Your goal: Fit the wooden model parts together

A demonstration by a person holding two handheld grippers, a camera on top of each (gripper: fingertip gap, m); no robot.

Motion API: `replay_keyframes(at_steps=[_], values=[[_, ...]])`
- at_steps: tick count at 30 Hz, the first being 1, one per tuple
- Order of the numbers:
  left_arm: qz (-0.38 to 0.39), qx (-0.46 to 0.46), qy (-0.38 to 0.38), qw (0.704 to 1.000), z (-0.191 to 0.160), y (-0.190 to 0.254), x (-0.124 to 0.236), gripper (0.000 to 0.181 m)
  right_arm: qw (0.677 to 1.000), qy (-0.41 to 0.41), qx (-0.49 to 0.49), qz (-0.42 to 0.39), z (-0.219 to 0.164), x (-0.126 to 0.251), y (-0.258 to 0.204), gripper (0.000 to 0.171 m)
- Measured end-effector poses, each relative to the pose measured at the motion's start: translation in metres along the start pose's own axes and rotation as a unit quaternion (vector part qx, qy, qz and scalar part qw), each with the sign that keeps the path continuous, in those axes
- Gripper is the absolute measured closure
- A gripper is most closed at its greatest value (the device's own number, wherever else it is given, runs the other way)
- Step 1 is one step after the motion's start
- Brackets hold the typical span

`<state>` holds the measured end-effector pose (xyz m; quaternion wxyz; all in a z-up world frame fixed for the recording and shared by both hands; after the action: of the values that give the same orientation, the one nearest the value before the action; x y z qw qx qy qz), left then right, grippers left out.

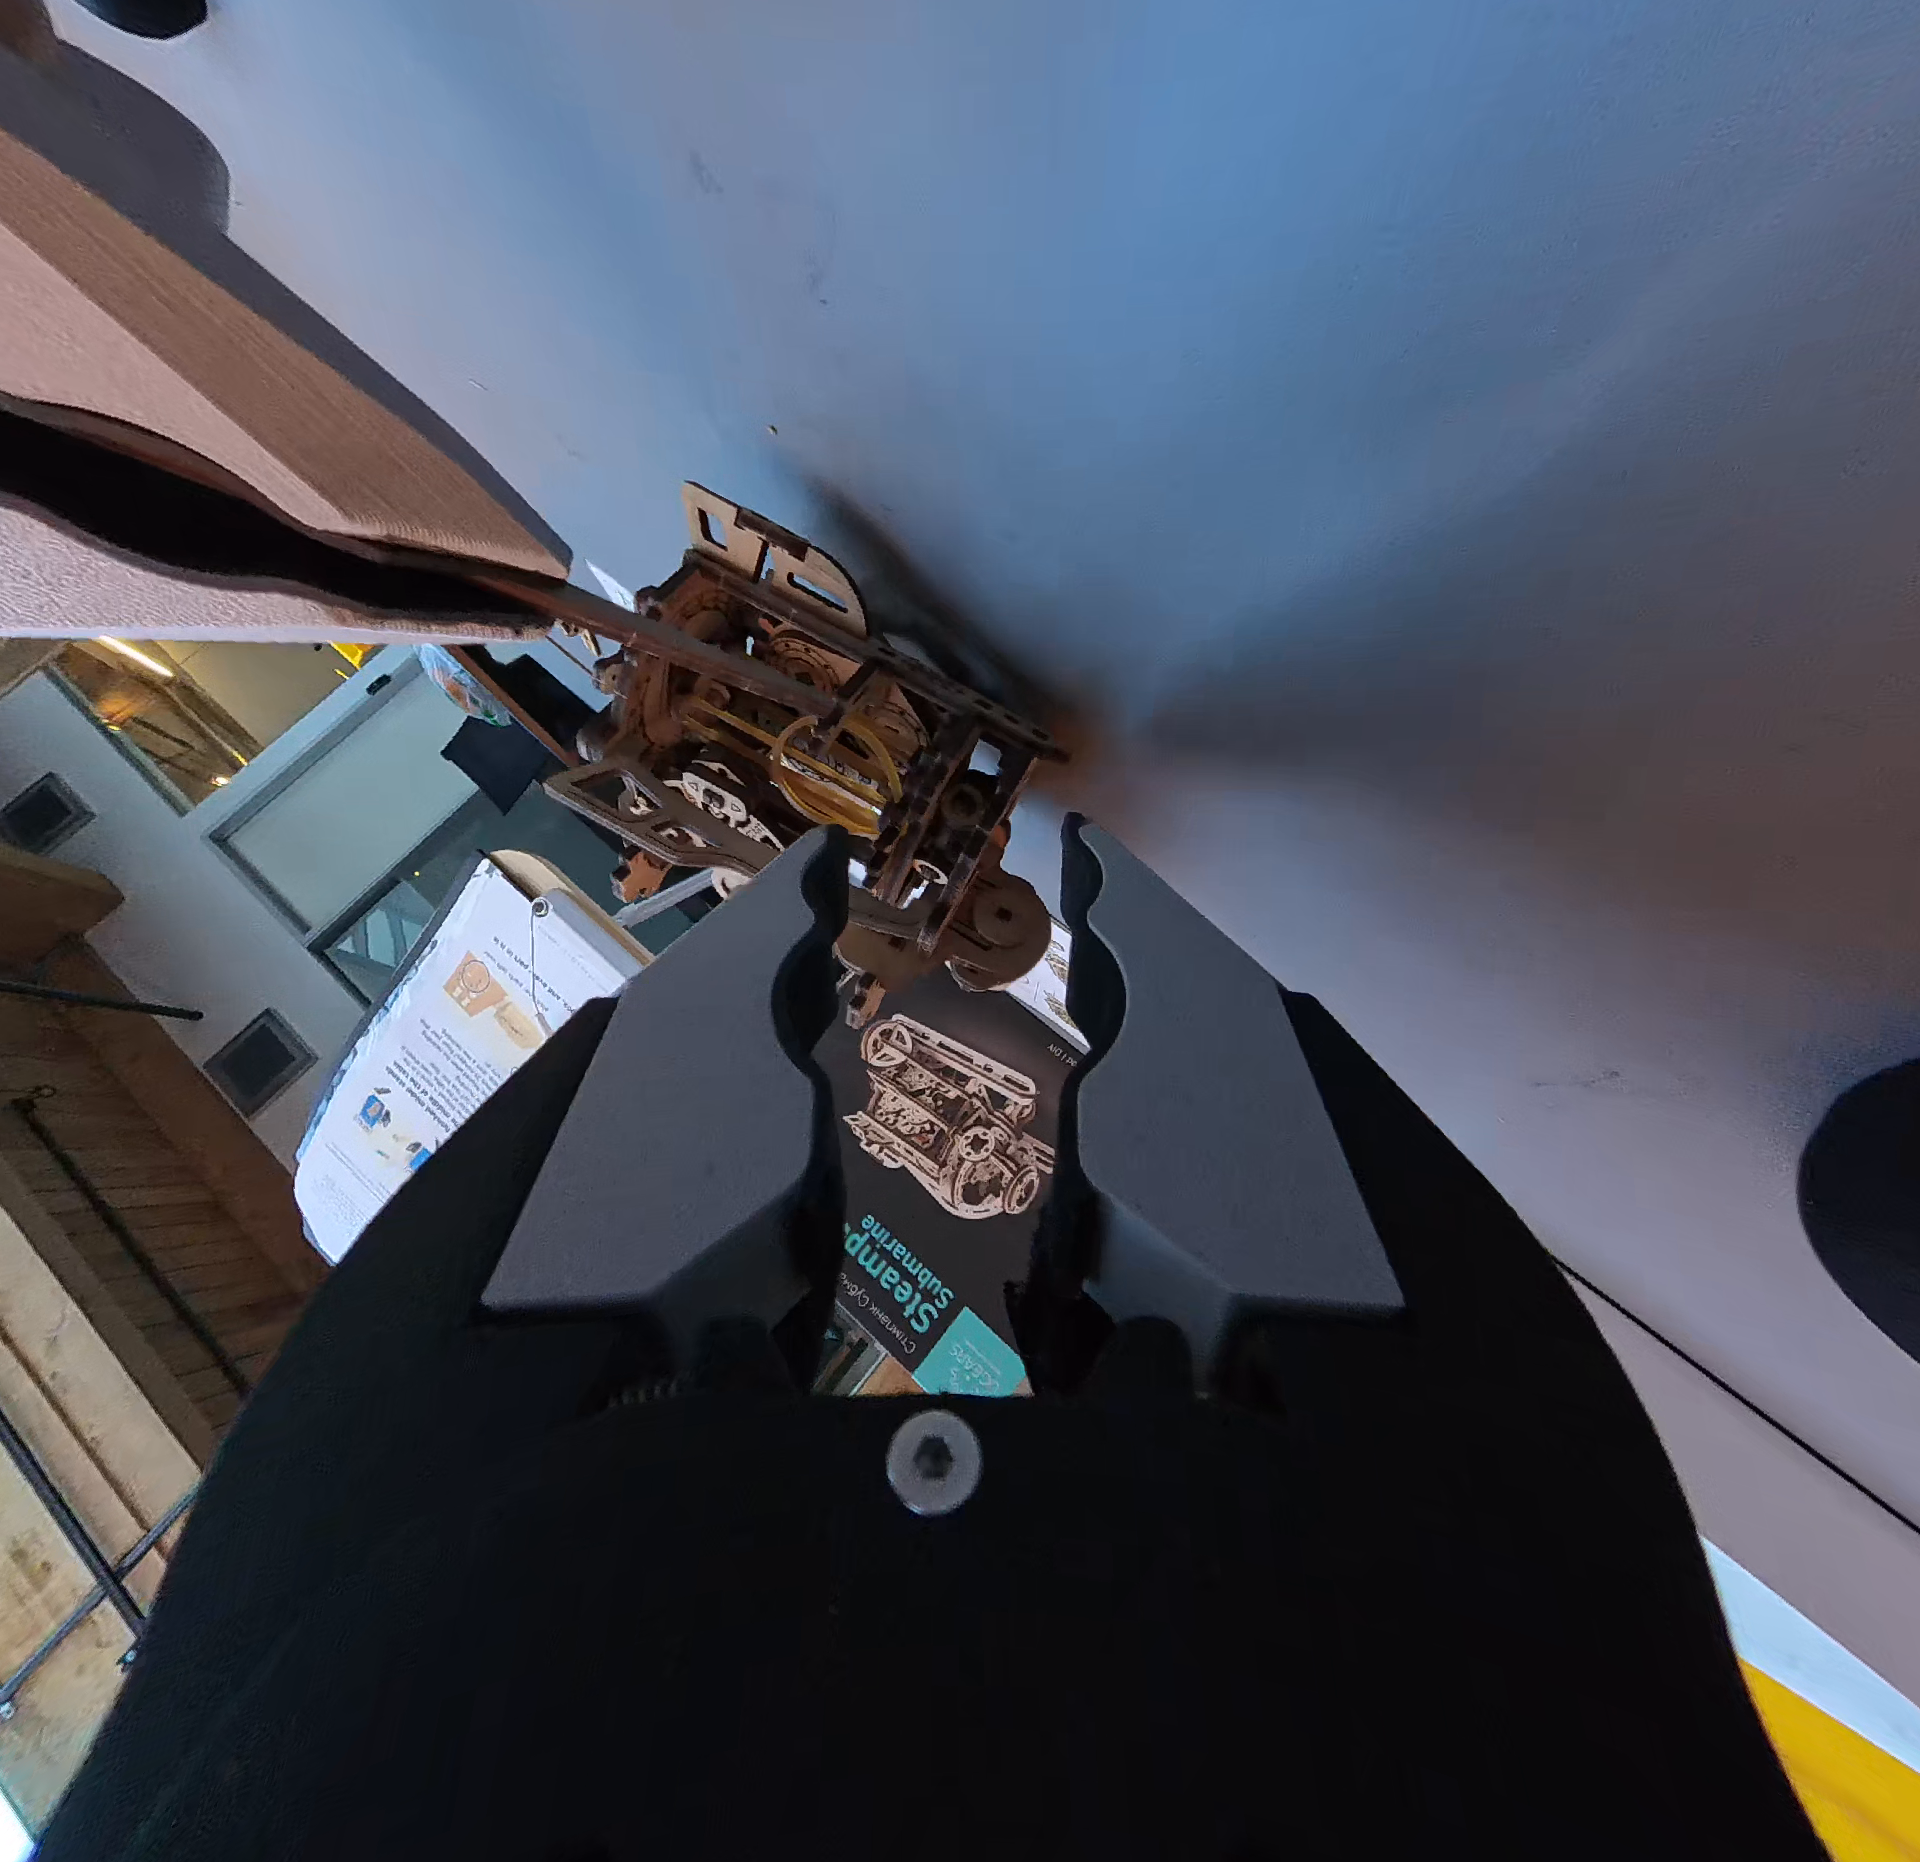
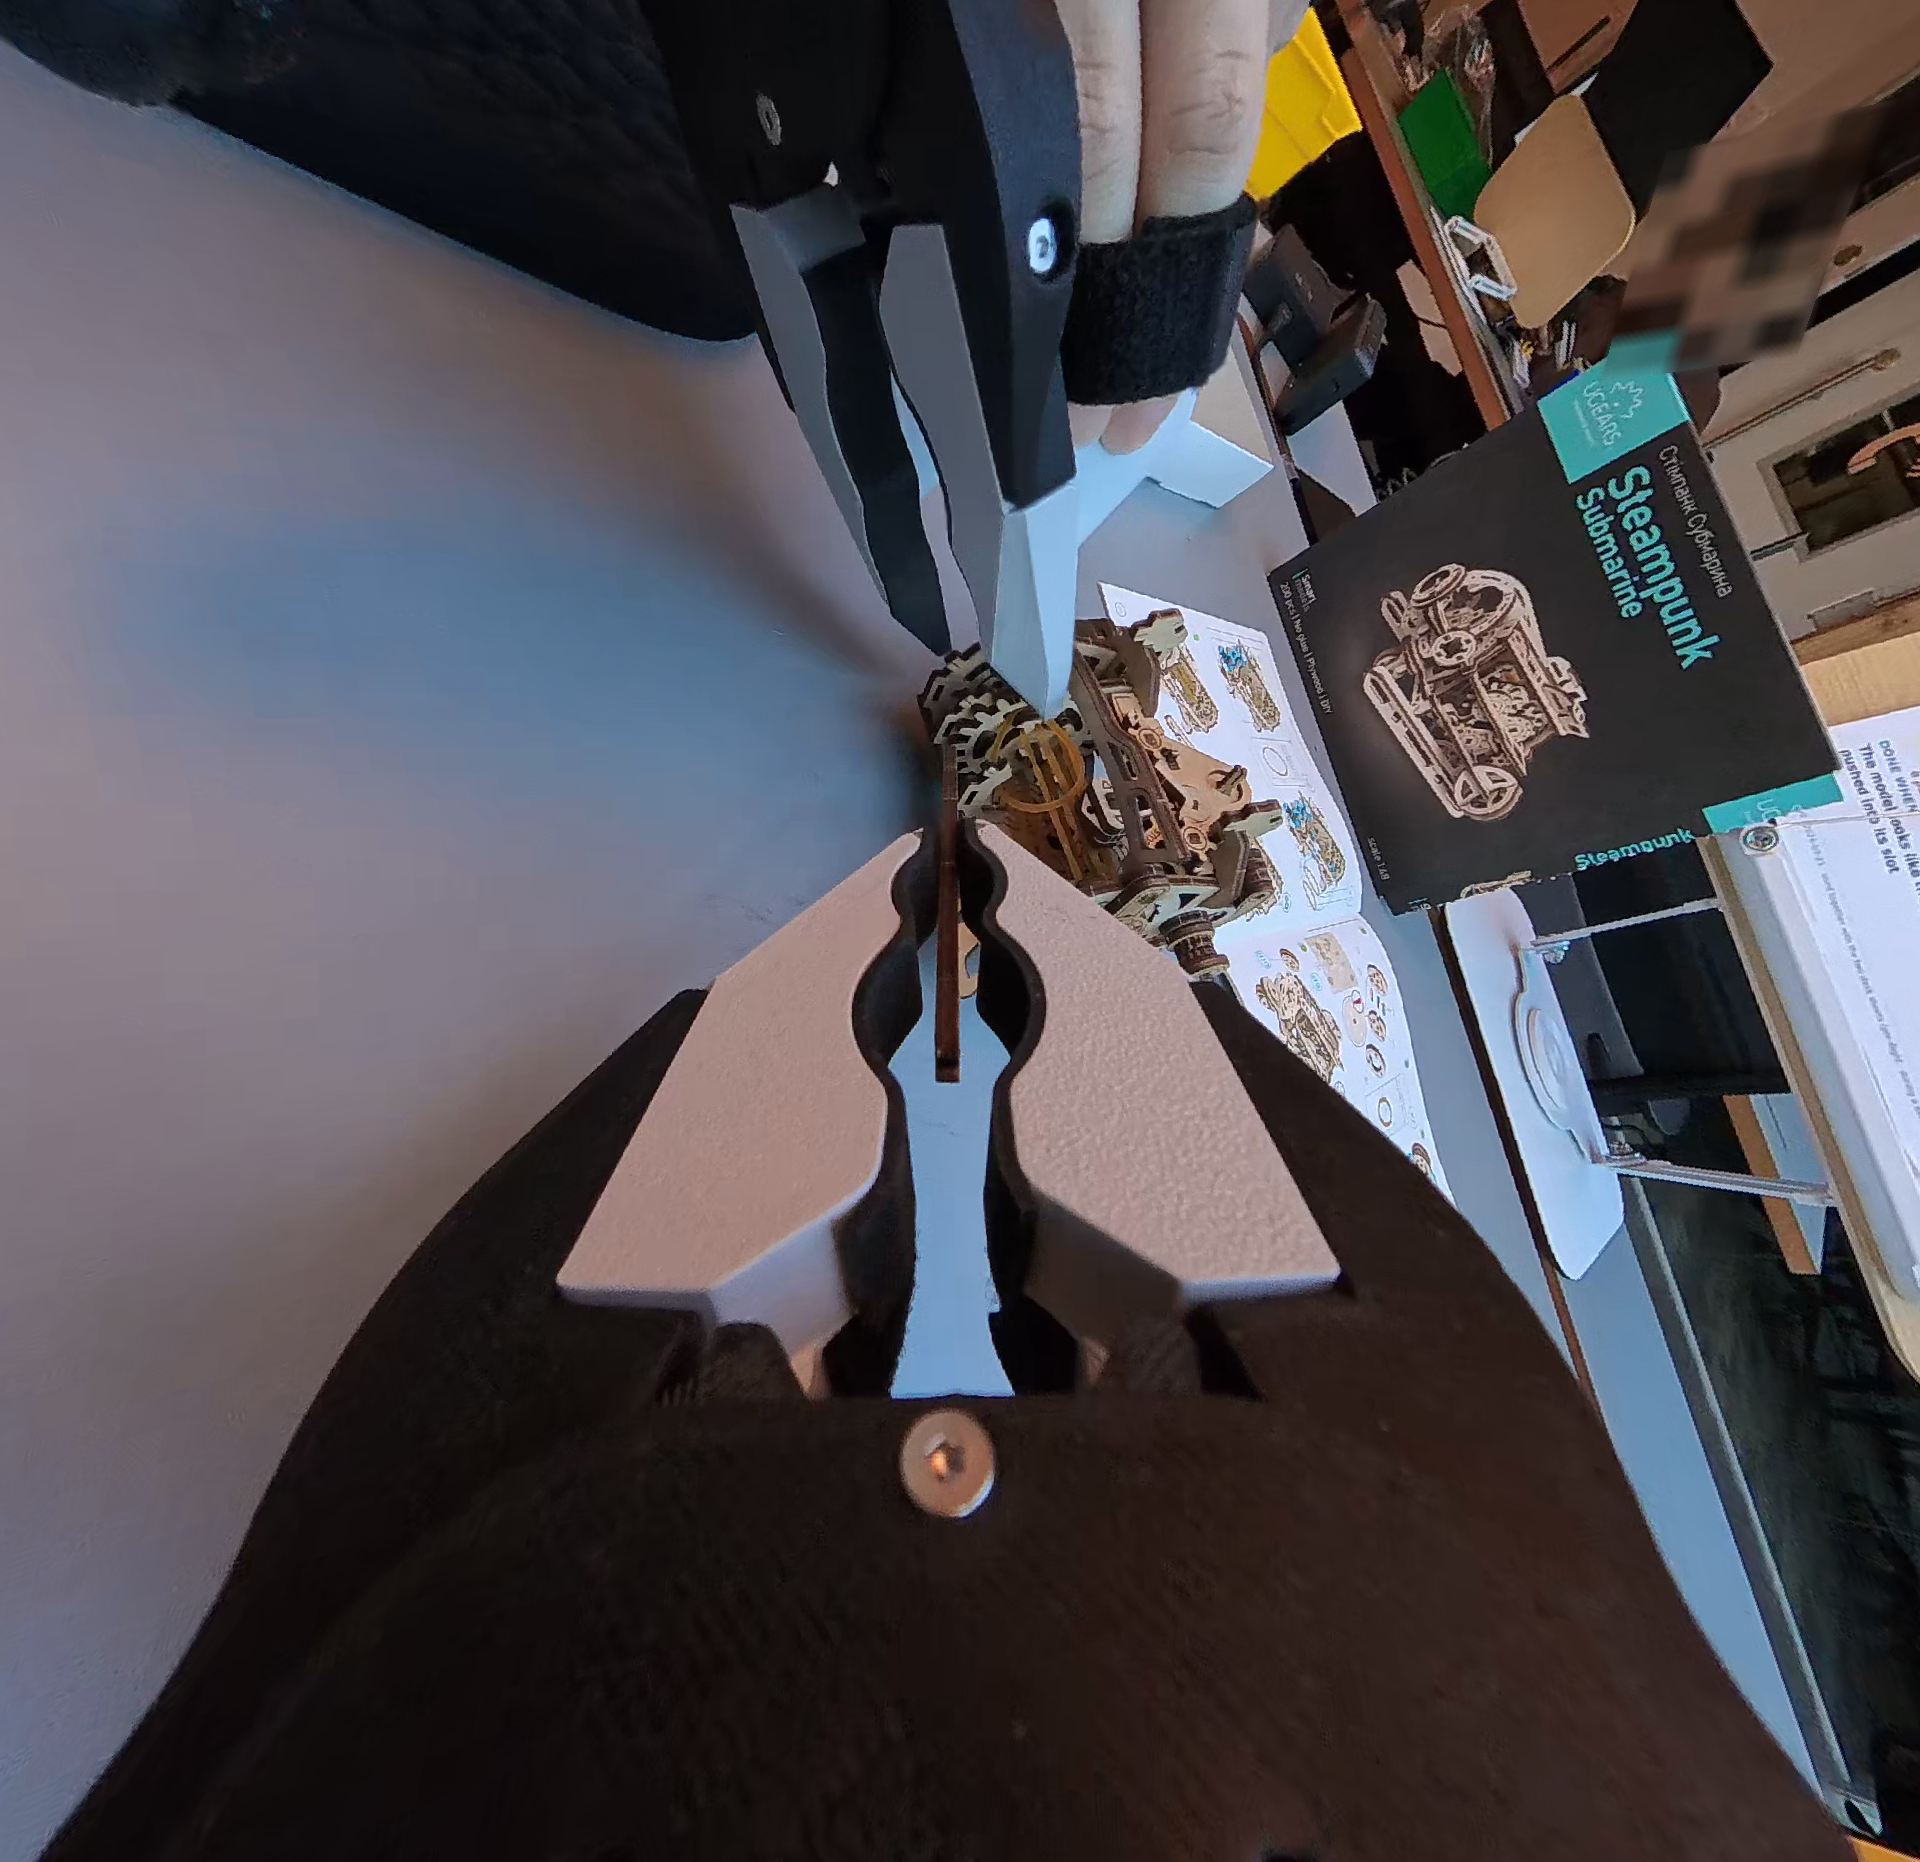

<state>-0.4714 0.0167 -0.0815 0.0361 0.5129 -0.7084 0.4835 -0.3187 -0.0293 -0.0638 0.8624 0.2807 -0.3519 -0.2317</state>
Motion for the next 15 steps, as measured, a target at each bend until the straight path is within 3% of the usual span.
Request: replay_keyframes(at_steps=[15], values=[[-0.018,0.006,0.001,1.000,-0.0018,0.0033,0.0025,0.150,1.000,-0.001,-0.001,0.004,-0.0018,0.0007,-0.0015,0.169]])
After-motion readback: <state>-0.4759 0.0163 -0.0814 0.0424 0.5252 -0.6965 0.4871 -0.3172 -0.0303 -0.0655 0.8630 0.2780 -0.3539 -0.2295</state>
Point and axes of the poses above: each gripper's, where its closed fingertips meet, x back along the fingers, z out of its top, y = z × x across the jaws, the point moved 10 cm from there along x, back along the fingers, and after that the axes turned 3 degrees about -y, right-handed, at the moved point
